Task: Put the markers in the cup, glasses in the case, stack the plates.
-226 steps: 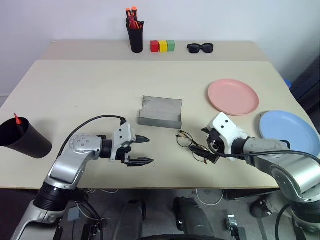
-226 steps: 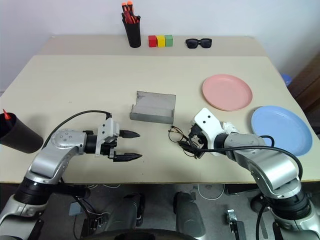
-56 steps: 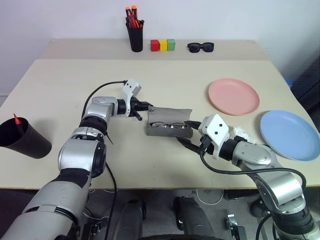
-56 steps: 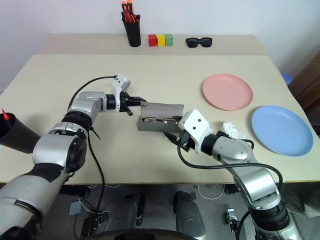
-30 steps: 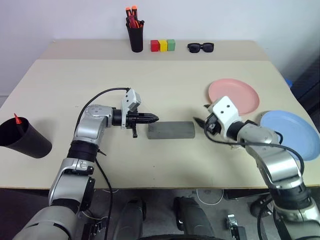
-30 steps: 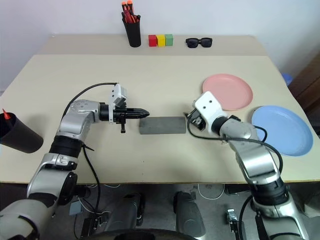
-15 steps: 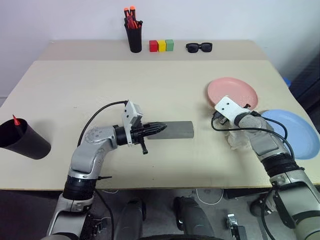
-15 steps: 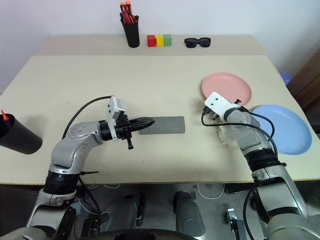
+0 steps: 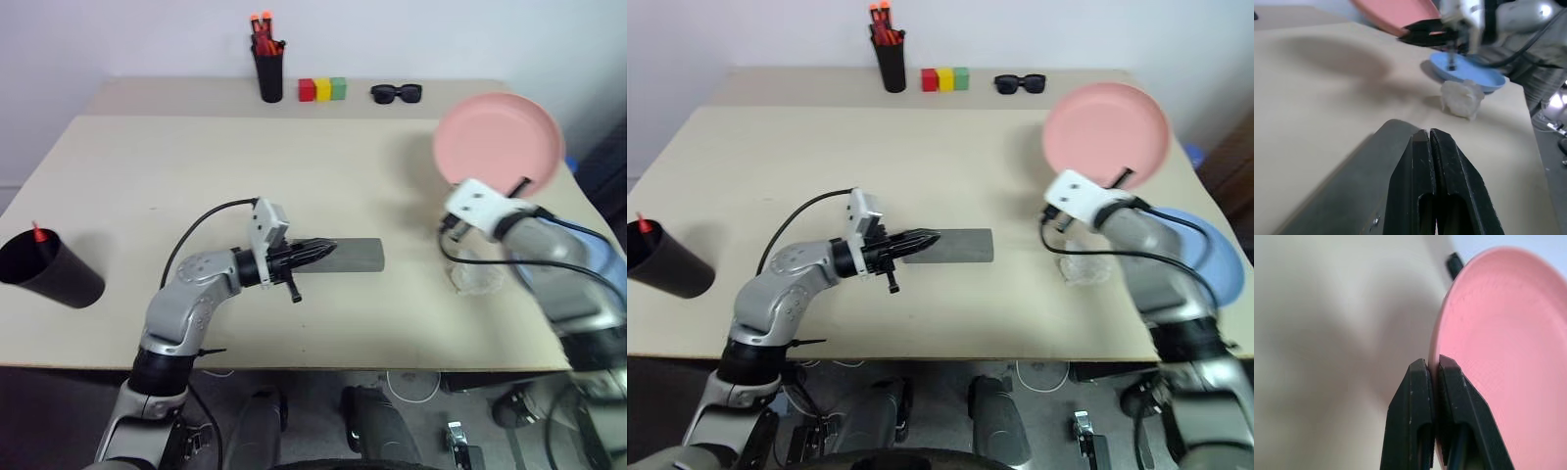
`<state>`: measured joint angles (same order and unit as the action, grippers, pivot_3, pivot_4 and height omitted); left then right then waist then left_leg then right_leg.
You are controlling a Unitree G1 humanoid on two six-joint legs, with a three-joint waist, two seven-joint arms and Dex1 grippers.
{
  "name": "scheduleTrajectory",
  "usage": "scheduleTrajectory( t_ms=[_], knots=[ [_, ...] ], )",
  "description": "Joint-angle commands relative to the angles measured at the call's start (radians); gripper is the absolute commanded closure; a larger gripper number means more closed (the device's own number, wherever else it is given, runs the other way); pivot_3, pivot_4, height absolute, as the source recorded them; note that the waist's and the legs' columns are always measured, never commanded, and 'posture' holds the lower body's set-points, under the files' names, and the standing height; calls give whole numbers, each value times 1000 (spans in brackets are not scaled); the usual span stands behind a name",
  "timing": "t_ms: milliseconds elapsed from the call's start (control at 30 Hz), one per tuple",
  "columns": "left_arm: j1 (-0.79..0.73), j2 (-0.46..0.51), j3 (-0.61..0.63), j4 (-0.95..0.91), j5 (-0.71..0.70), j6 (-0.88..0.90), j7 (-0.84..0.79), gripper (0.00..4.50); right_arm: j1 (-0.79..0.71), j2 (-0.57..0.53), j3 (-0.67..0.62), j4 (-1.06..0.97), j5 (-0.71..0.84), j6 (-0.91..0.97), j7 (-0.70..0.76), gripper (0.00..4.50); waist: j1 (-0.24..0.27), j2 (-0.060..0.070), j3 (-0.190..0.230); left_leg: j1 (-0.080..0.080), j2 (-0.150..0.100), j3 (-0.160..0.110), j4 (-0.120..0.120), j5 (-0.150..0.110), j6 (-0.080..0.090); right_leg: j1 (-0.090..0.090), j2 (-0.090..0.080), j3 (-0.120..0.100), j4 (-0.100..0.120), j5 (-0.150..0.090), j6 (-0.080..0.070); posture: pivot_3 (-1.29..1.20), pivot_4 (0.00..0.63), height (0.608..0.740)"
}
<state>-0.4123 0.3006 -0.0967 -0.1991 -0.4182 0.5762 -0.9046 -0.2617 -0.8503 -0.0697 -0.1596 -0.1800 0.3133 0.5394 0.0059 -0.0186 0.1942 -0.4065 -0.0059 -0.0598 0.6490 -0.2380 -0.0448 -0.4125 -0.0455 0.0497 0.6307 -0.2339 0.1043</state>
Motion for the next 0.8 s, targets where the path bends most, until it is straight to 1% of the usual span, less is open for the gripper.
scheduleTrajectory(
  t_ms=[33, 133, 200, 267, 300, 367, 467, 500, 567, 700, 800],
  knots=[
    [-30, -5, -27, 35, -9, -47, -30, 4483, 178, -63, -239, -198, 80, 134, 121, 4478, 5, 1, 0, 0, 0, 0, 0, 0, 0, 0, 0, 0, 0, 0, 0, 0, 150, 740],
    [-48, -14, -45, 76, -9, -70, -49, 4483, 330, -63, -343, -254, 74, 169, 140, 4478, 0, 2, -1, 2, 0, 2, 1, 0, 0, 2, 0, 1, -1, -2, -4, 0, 150, 740],
    [-57, -18, -59, 97, -6, -85, -59, 4483, 389, -50, -370, -258, 67, 174, 131, 4478, -8, 2, -1, 4, 0, 3, 1, 0, 0, 4, 0, 2, -1, -3, -4, 0, 150, 740],
    [-64, -23, -70, 112, 0, -99, -62, 4483, 418, -43, -370, -230, 69, 178, 125, 4478, -19, 3, -1, 6, 0, 4, 1, 0, 0, 4, 0, 2, -1, -3, -5, 0, 150, 740],
    [-66, -25, -72, 117, 1, -103, -62, 4483, 424, -39, -369, -220, 78, 182, 127, 4183, -22, 3, -2, 6, 1, 4, 1, 0, 0, 5, 0, 2, -1, -3, -5, 0, 150, 740],
    [-66, -24, -74, 118, -1, -108, -59, 4483, 420, -30, -370, -210, 97, 196, 127, 3433, -24, 3, -2, 7, 1, 4, 0, 0, 0, 5, 0, 3, 0, -3, -5, 0, 150, 740],
    [-54, -15, -69, 101, -6, -104, -47, 4483, 410, -47, -361, -210, 94, 189, 129, 1985, -22, 4, -2, 7, 1, 4, 0, 0, 0, 5, 1, 3, 0, -3, -5, 0, 150, 740],
    [-48, -12, -67, 93, -7, -103, -42, 4483, 400, -51, -358, -214, 96, 180, 131, 1385, -22, 4, -2, 7, 1, 4, 0, 0, 0, 5, 1, 3, 0, -3, -5, 0, 150, 740],
    [-37, -4, -65, 82, -9, -102, -35, 4483, 371, -51, -355, -226, 128, 182, 151, 412, -21, 4, -2, 7, 1, 4, 0, 0, 0, 5, 0, 3, 0, -3, -5, 0, 150, 740],
    [-22, 1, -60, 61, -13, -98, -14, 4483, 307, -6, -372, -273, 289, 239, 219, 412, -20, 3, -2, 7, 1, 4, 0, 0, 0, 5, 1, 3, -1, -3, -5, 0, 150, 740],
    [-17, 1, -59, 48, -18, -93, 1, 4483, 308, 8, -354, -310, 378, 274, 270, 412, -17, 3, -2, 7, 1, 4, 0, 0, 0, 5, 1, 3, -1, -3, -5, 0, 150, 740]
  ],
)
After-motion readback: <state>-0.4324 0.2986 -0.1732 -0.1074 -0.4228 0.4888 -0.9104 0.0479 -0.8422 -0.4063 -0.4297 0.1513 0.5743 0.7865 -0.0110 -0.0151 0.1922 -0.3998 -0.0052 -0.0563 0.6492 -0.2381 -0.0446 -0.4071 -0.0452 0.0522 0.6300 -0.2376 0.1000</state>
